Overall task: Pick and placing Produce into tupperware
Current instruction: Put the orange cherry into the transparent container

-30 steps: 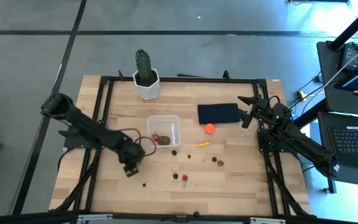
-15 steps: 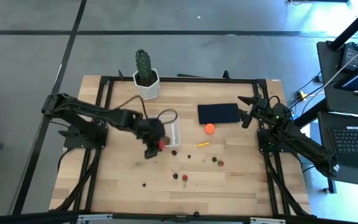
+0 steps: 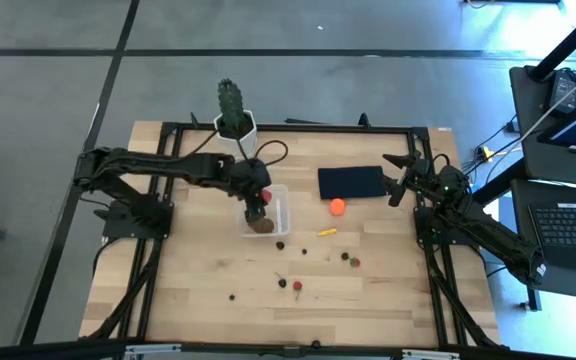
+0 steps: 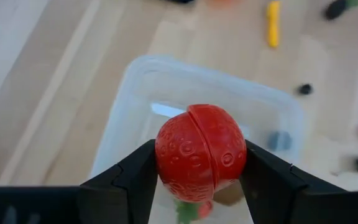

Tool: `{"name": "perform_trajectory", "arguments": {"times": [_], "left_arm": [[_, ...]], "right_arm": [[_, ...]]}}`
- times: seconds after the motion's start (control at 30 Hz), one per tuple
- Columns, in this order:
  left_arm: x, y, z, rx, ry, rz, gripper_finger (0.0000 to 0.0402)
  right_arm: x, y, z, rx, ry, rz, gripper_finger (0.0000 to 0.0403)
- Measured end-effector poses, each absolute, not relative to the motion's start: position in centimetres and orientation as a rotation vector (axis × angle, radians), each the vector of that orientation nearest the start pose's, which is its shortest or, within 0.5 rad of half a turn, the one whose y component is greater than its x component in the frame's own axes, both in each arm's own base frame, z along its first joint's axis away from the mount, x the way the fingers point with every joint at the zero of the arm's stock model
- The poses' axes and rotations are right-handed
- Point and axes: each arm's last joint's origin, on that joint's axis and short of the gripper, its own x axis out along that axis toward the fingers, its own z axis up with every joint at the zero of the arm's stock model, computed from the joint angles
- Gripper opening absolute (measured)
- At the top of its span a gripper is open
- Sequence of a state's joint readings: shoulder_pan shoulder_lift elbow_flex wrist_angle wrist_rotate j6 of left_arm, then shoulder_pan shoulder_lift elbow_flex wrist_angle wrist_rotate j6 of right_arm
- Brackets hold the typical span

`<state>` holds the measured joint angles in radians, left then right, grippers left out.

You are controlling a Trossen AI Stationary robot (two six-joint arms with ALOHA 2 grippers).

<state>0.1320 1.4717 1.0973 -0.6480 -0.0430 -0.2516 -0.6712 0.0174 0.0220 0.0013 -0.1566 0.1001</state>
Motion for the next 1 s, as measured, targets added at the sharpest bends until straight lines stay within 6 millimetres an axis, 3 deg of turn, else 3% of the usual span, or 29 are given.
{"name": "perform_trajectory", "arguments": {"times": [0.27, 0.5, 1.0], "left_arm": [[30.6, 5.3, 20.8, -0.293, 1.158, 0.333, 0.0197], [31.3, 5.4, 18.5, -0.293, 1.238, 0.338, 0.0193], [31.4, 5.4, 18.1, -0.299, 1.253, 0.334, 0.0209]], "right_arm": [[7.9, -5.7, 17.0, 0.098, -0.031, -0.514, 0.0339], [7.9, -5.7, 17.0, 0.097, -0.031, -0.514, 0.0339], [7.9, -5.7, 17.0, 0.098, -0.032, -0.514, 0.0339]]}}
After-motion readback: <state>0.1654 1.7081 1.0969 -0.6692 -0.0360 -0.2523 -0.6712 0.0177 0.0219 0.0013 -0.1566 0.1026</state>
